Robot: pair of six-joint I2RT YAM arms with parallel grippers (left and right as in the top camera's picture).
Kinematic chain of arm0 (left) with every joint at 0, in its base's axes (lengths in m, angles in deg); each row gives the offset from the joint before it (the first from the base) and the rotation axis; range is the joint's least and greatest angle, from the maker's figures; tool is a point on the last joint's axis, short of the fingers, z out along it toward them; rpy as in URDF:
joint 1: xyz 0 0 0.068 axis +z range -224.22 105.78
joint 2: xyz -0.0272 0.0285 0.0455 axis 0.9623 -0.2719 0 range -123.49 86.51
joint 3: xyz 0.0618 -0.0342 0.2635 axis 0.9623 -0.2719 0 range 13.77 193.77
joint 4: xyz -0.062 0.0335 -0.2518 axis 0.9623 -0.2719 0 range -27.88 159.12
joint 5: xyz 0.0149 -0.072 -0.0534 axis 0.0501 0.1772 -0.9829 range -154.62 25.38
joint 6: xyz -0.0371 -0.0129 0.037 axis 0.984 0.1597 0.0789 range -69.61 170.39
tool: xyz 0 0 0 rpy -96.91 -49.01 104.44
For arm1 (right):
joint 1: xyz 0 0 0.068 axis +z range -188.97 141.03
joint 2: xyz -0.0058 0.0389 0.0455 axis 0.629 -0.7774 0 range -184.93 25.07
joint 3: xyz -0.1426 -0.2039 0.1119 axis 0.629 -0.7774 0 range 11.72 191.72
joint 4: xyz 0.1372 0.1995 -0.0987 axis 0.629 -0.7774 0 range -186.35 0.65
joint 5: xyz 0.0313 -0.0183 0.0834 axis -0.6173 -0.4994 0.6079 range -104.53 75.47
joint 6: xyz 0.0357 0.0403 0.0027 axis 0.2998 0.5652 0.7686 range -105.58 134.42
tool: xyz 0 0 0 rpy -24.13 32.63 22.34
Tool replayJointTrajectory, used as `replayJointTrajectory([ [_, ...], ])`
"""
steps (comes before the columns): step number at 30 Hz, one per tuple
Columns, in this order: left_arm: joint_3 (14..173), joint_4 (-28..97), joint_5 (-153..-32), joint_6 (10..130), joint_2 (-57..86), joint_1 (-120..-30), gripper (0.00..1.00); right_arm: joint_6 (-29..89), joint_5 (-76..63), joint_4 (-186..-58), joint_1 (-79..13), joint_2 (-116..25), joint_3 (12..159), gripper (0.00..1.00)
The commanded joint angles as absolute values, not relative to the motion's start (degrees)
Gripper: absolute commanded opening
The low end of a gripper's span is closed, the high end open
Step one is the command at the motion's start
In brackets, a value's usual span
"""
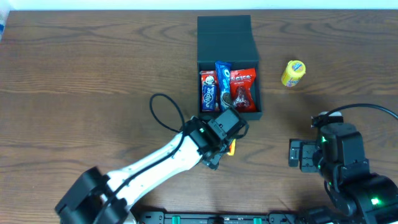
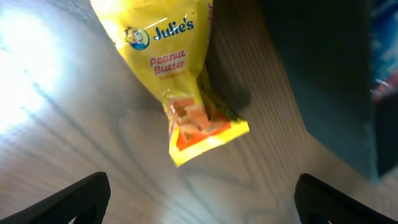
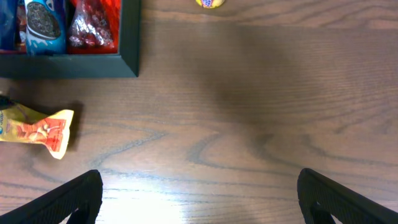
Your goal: Pack container
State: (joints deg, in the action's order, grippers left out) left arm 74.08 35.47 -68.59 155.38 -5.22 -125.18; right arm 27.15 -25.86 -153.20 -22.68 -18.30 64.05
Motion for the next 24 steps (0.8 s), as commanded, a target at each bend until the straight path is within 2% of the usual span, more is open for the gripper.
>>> replayJointTrajectory([
  [1, 73.80, 35.49, -70.51, 158.70, -7.86, -123.70, 0.95, 26.78, -26.06, -153.29, -23.57, -18.04, 64.14, 0.99],
  [24, 73.80, 39.42, -72.48, 159.29, -18.26, -119.02, 0.96, 26.78, -26.06, -153.29, -23.57, -18.04, 64.14, 0.99],
])
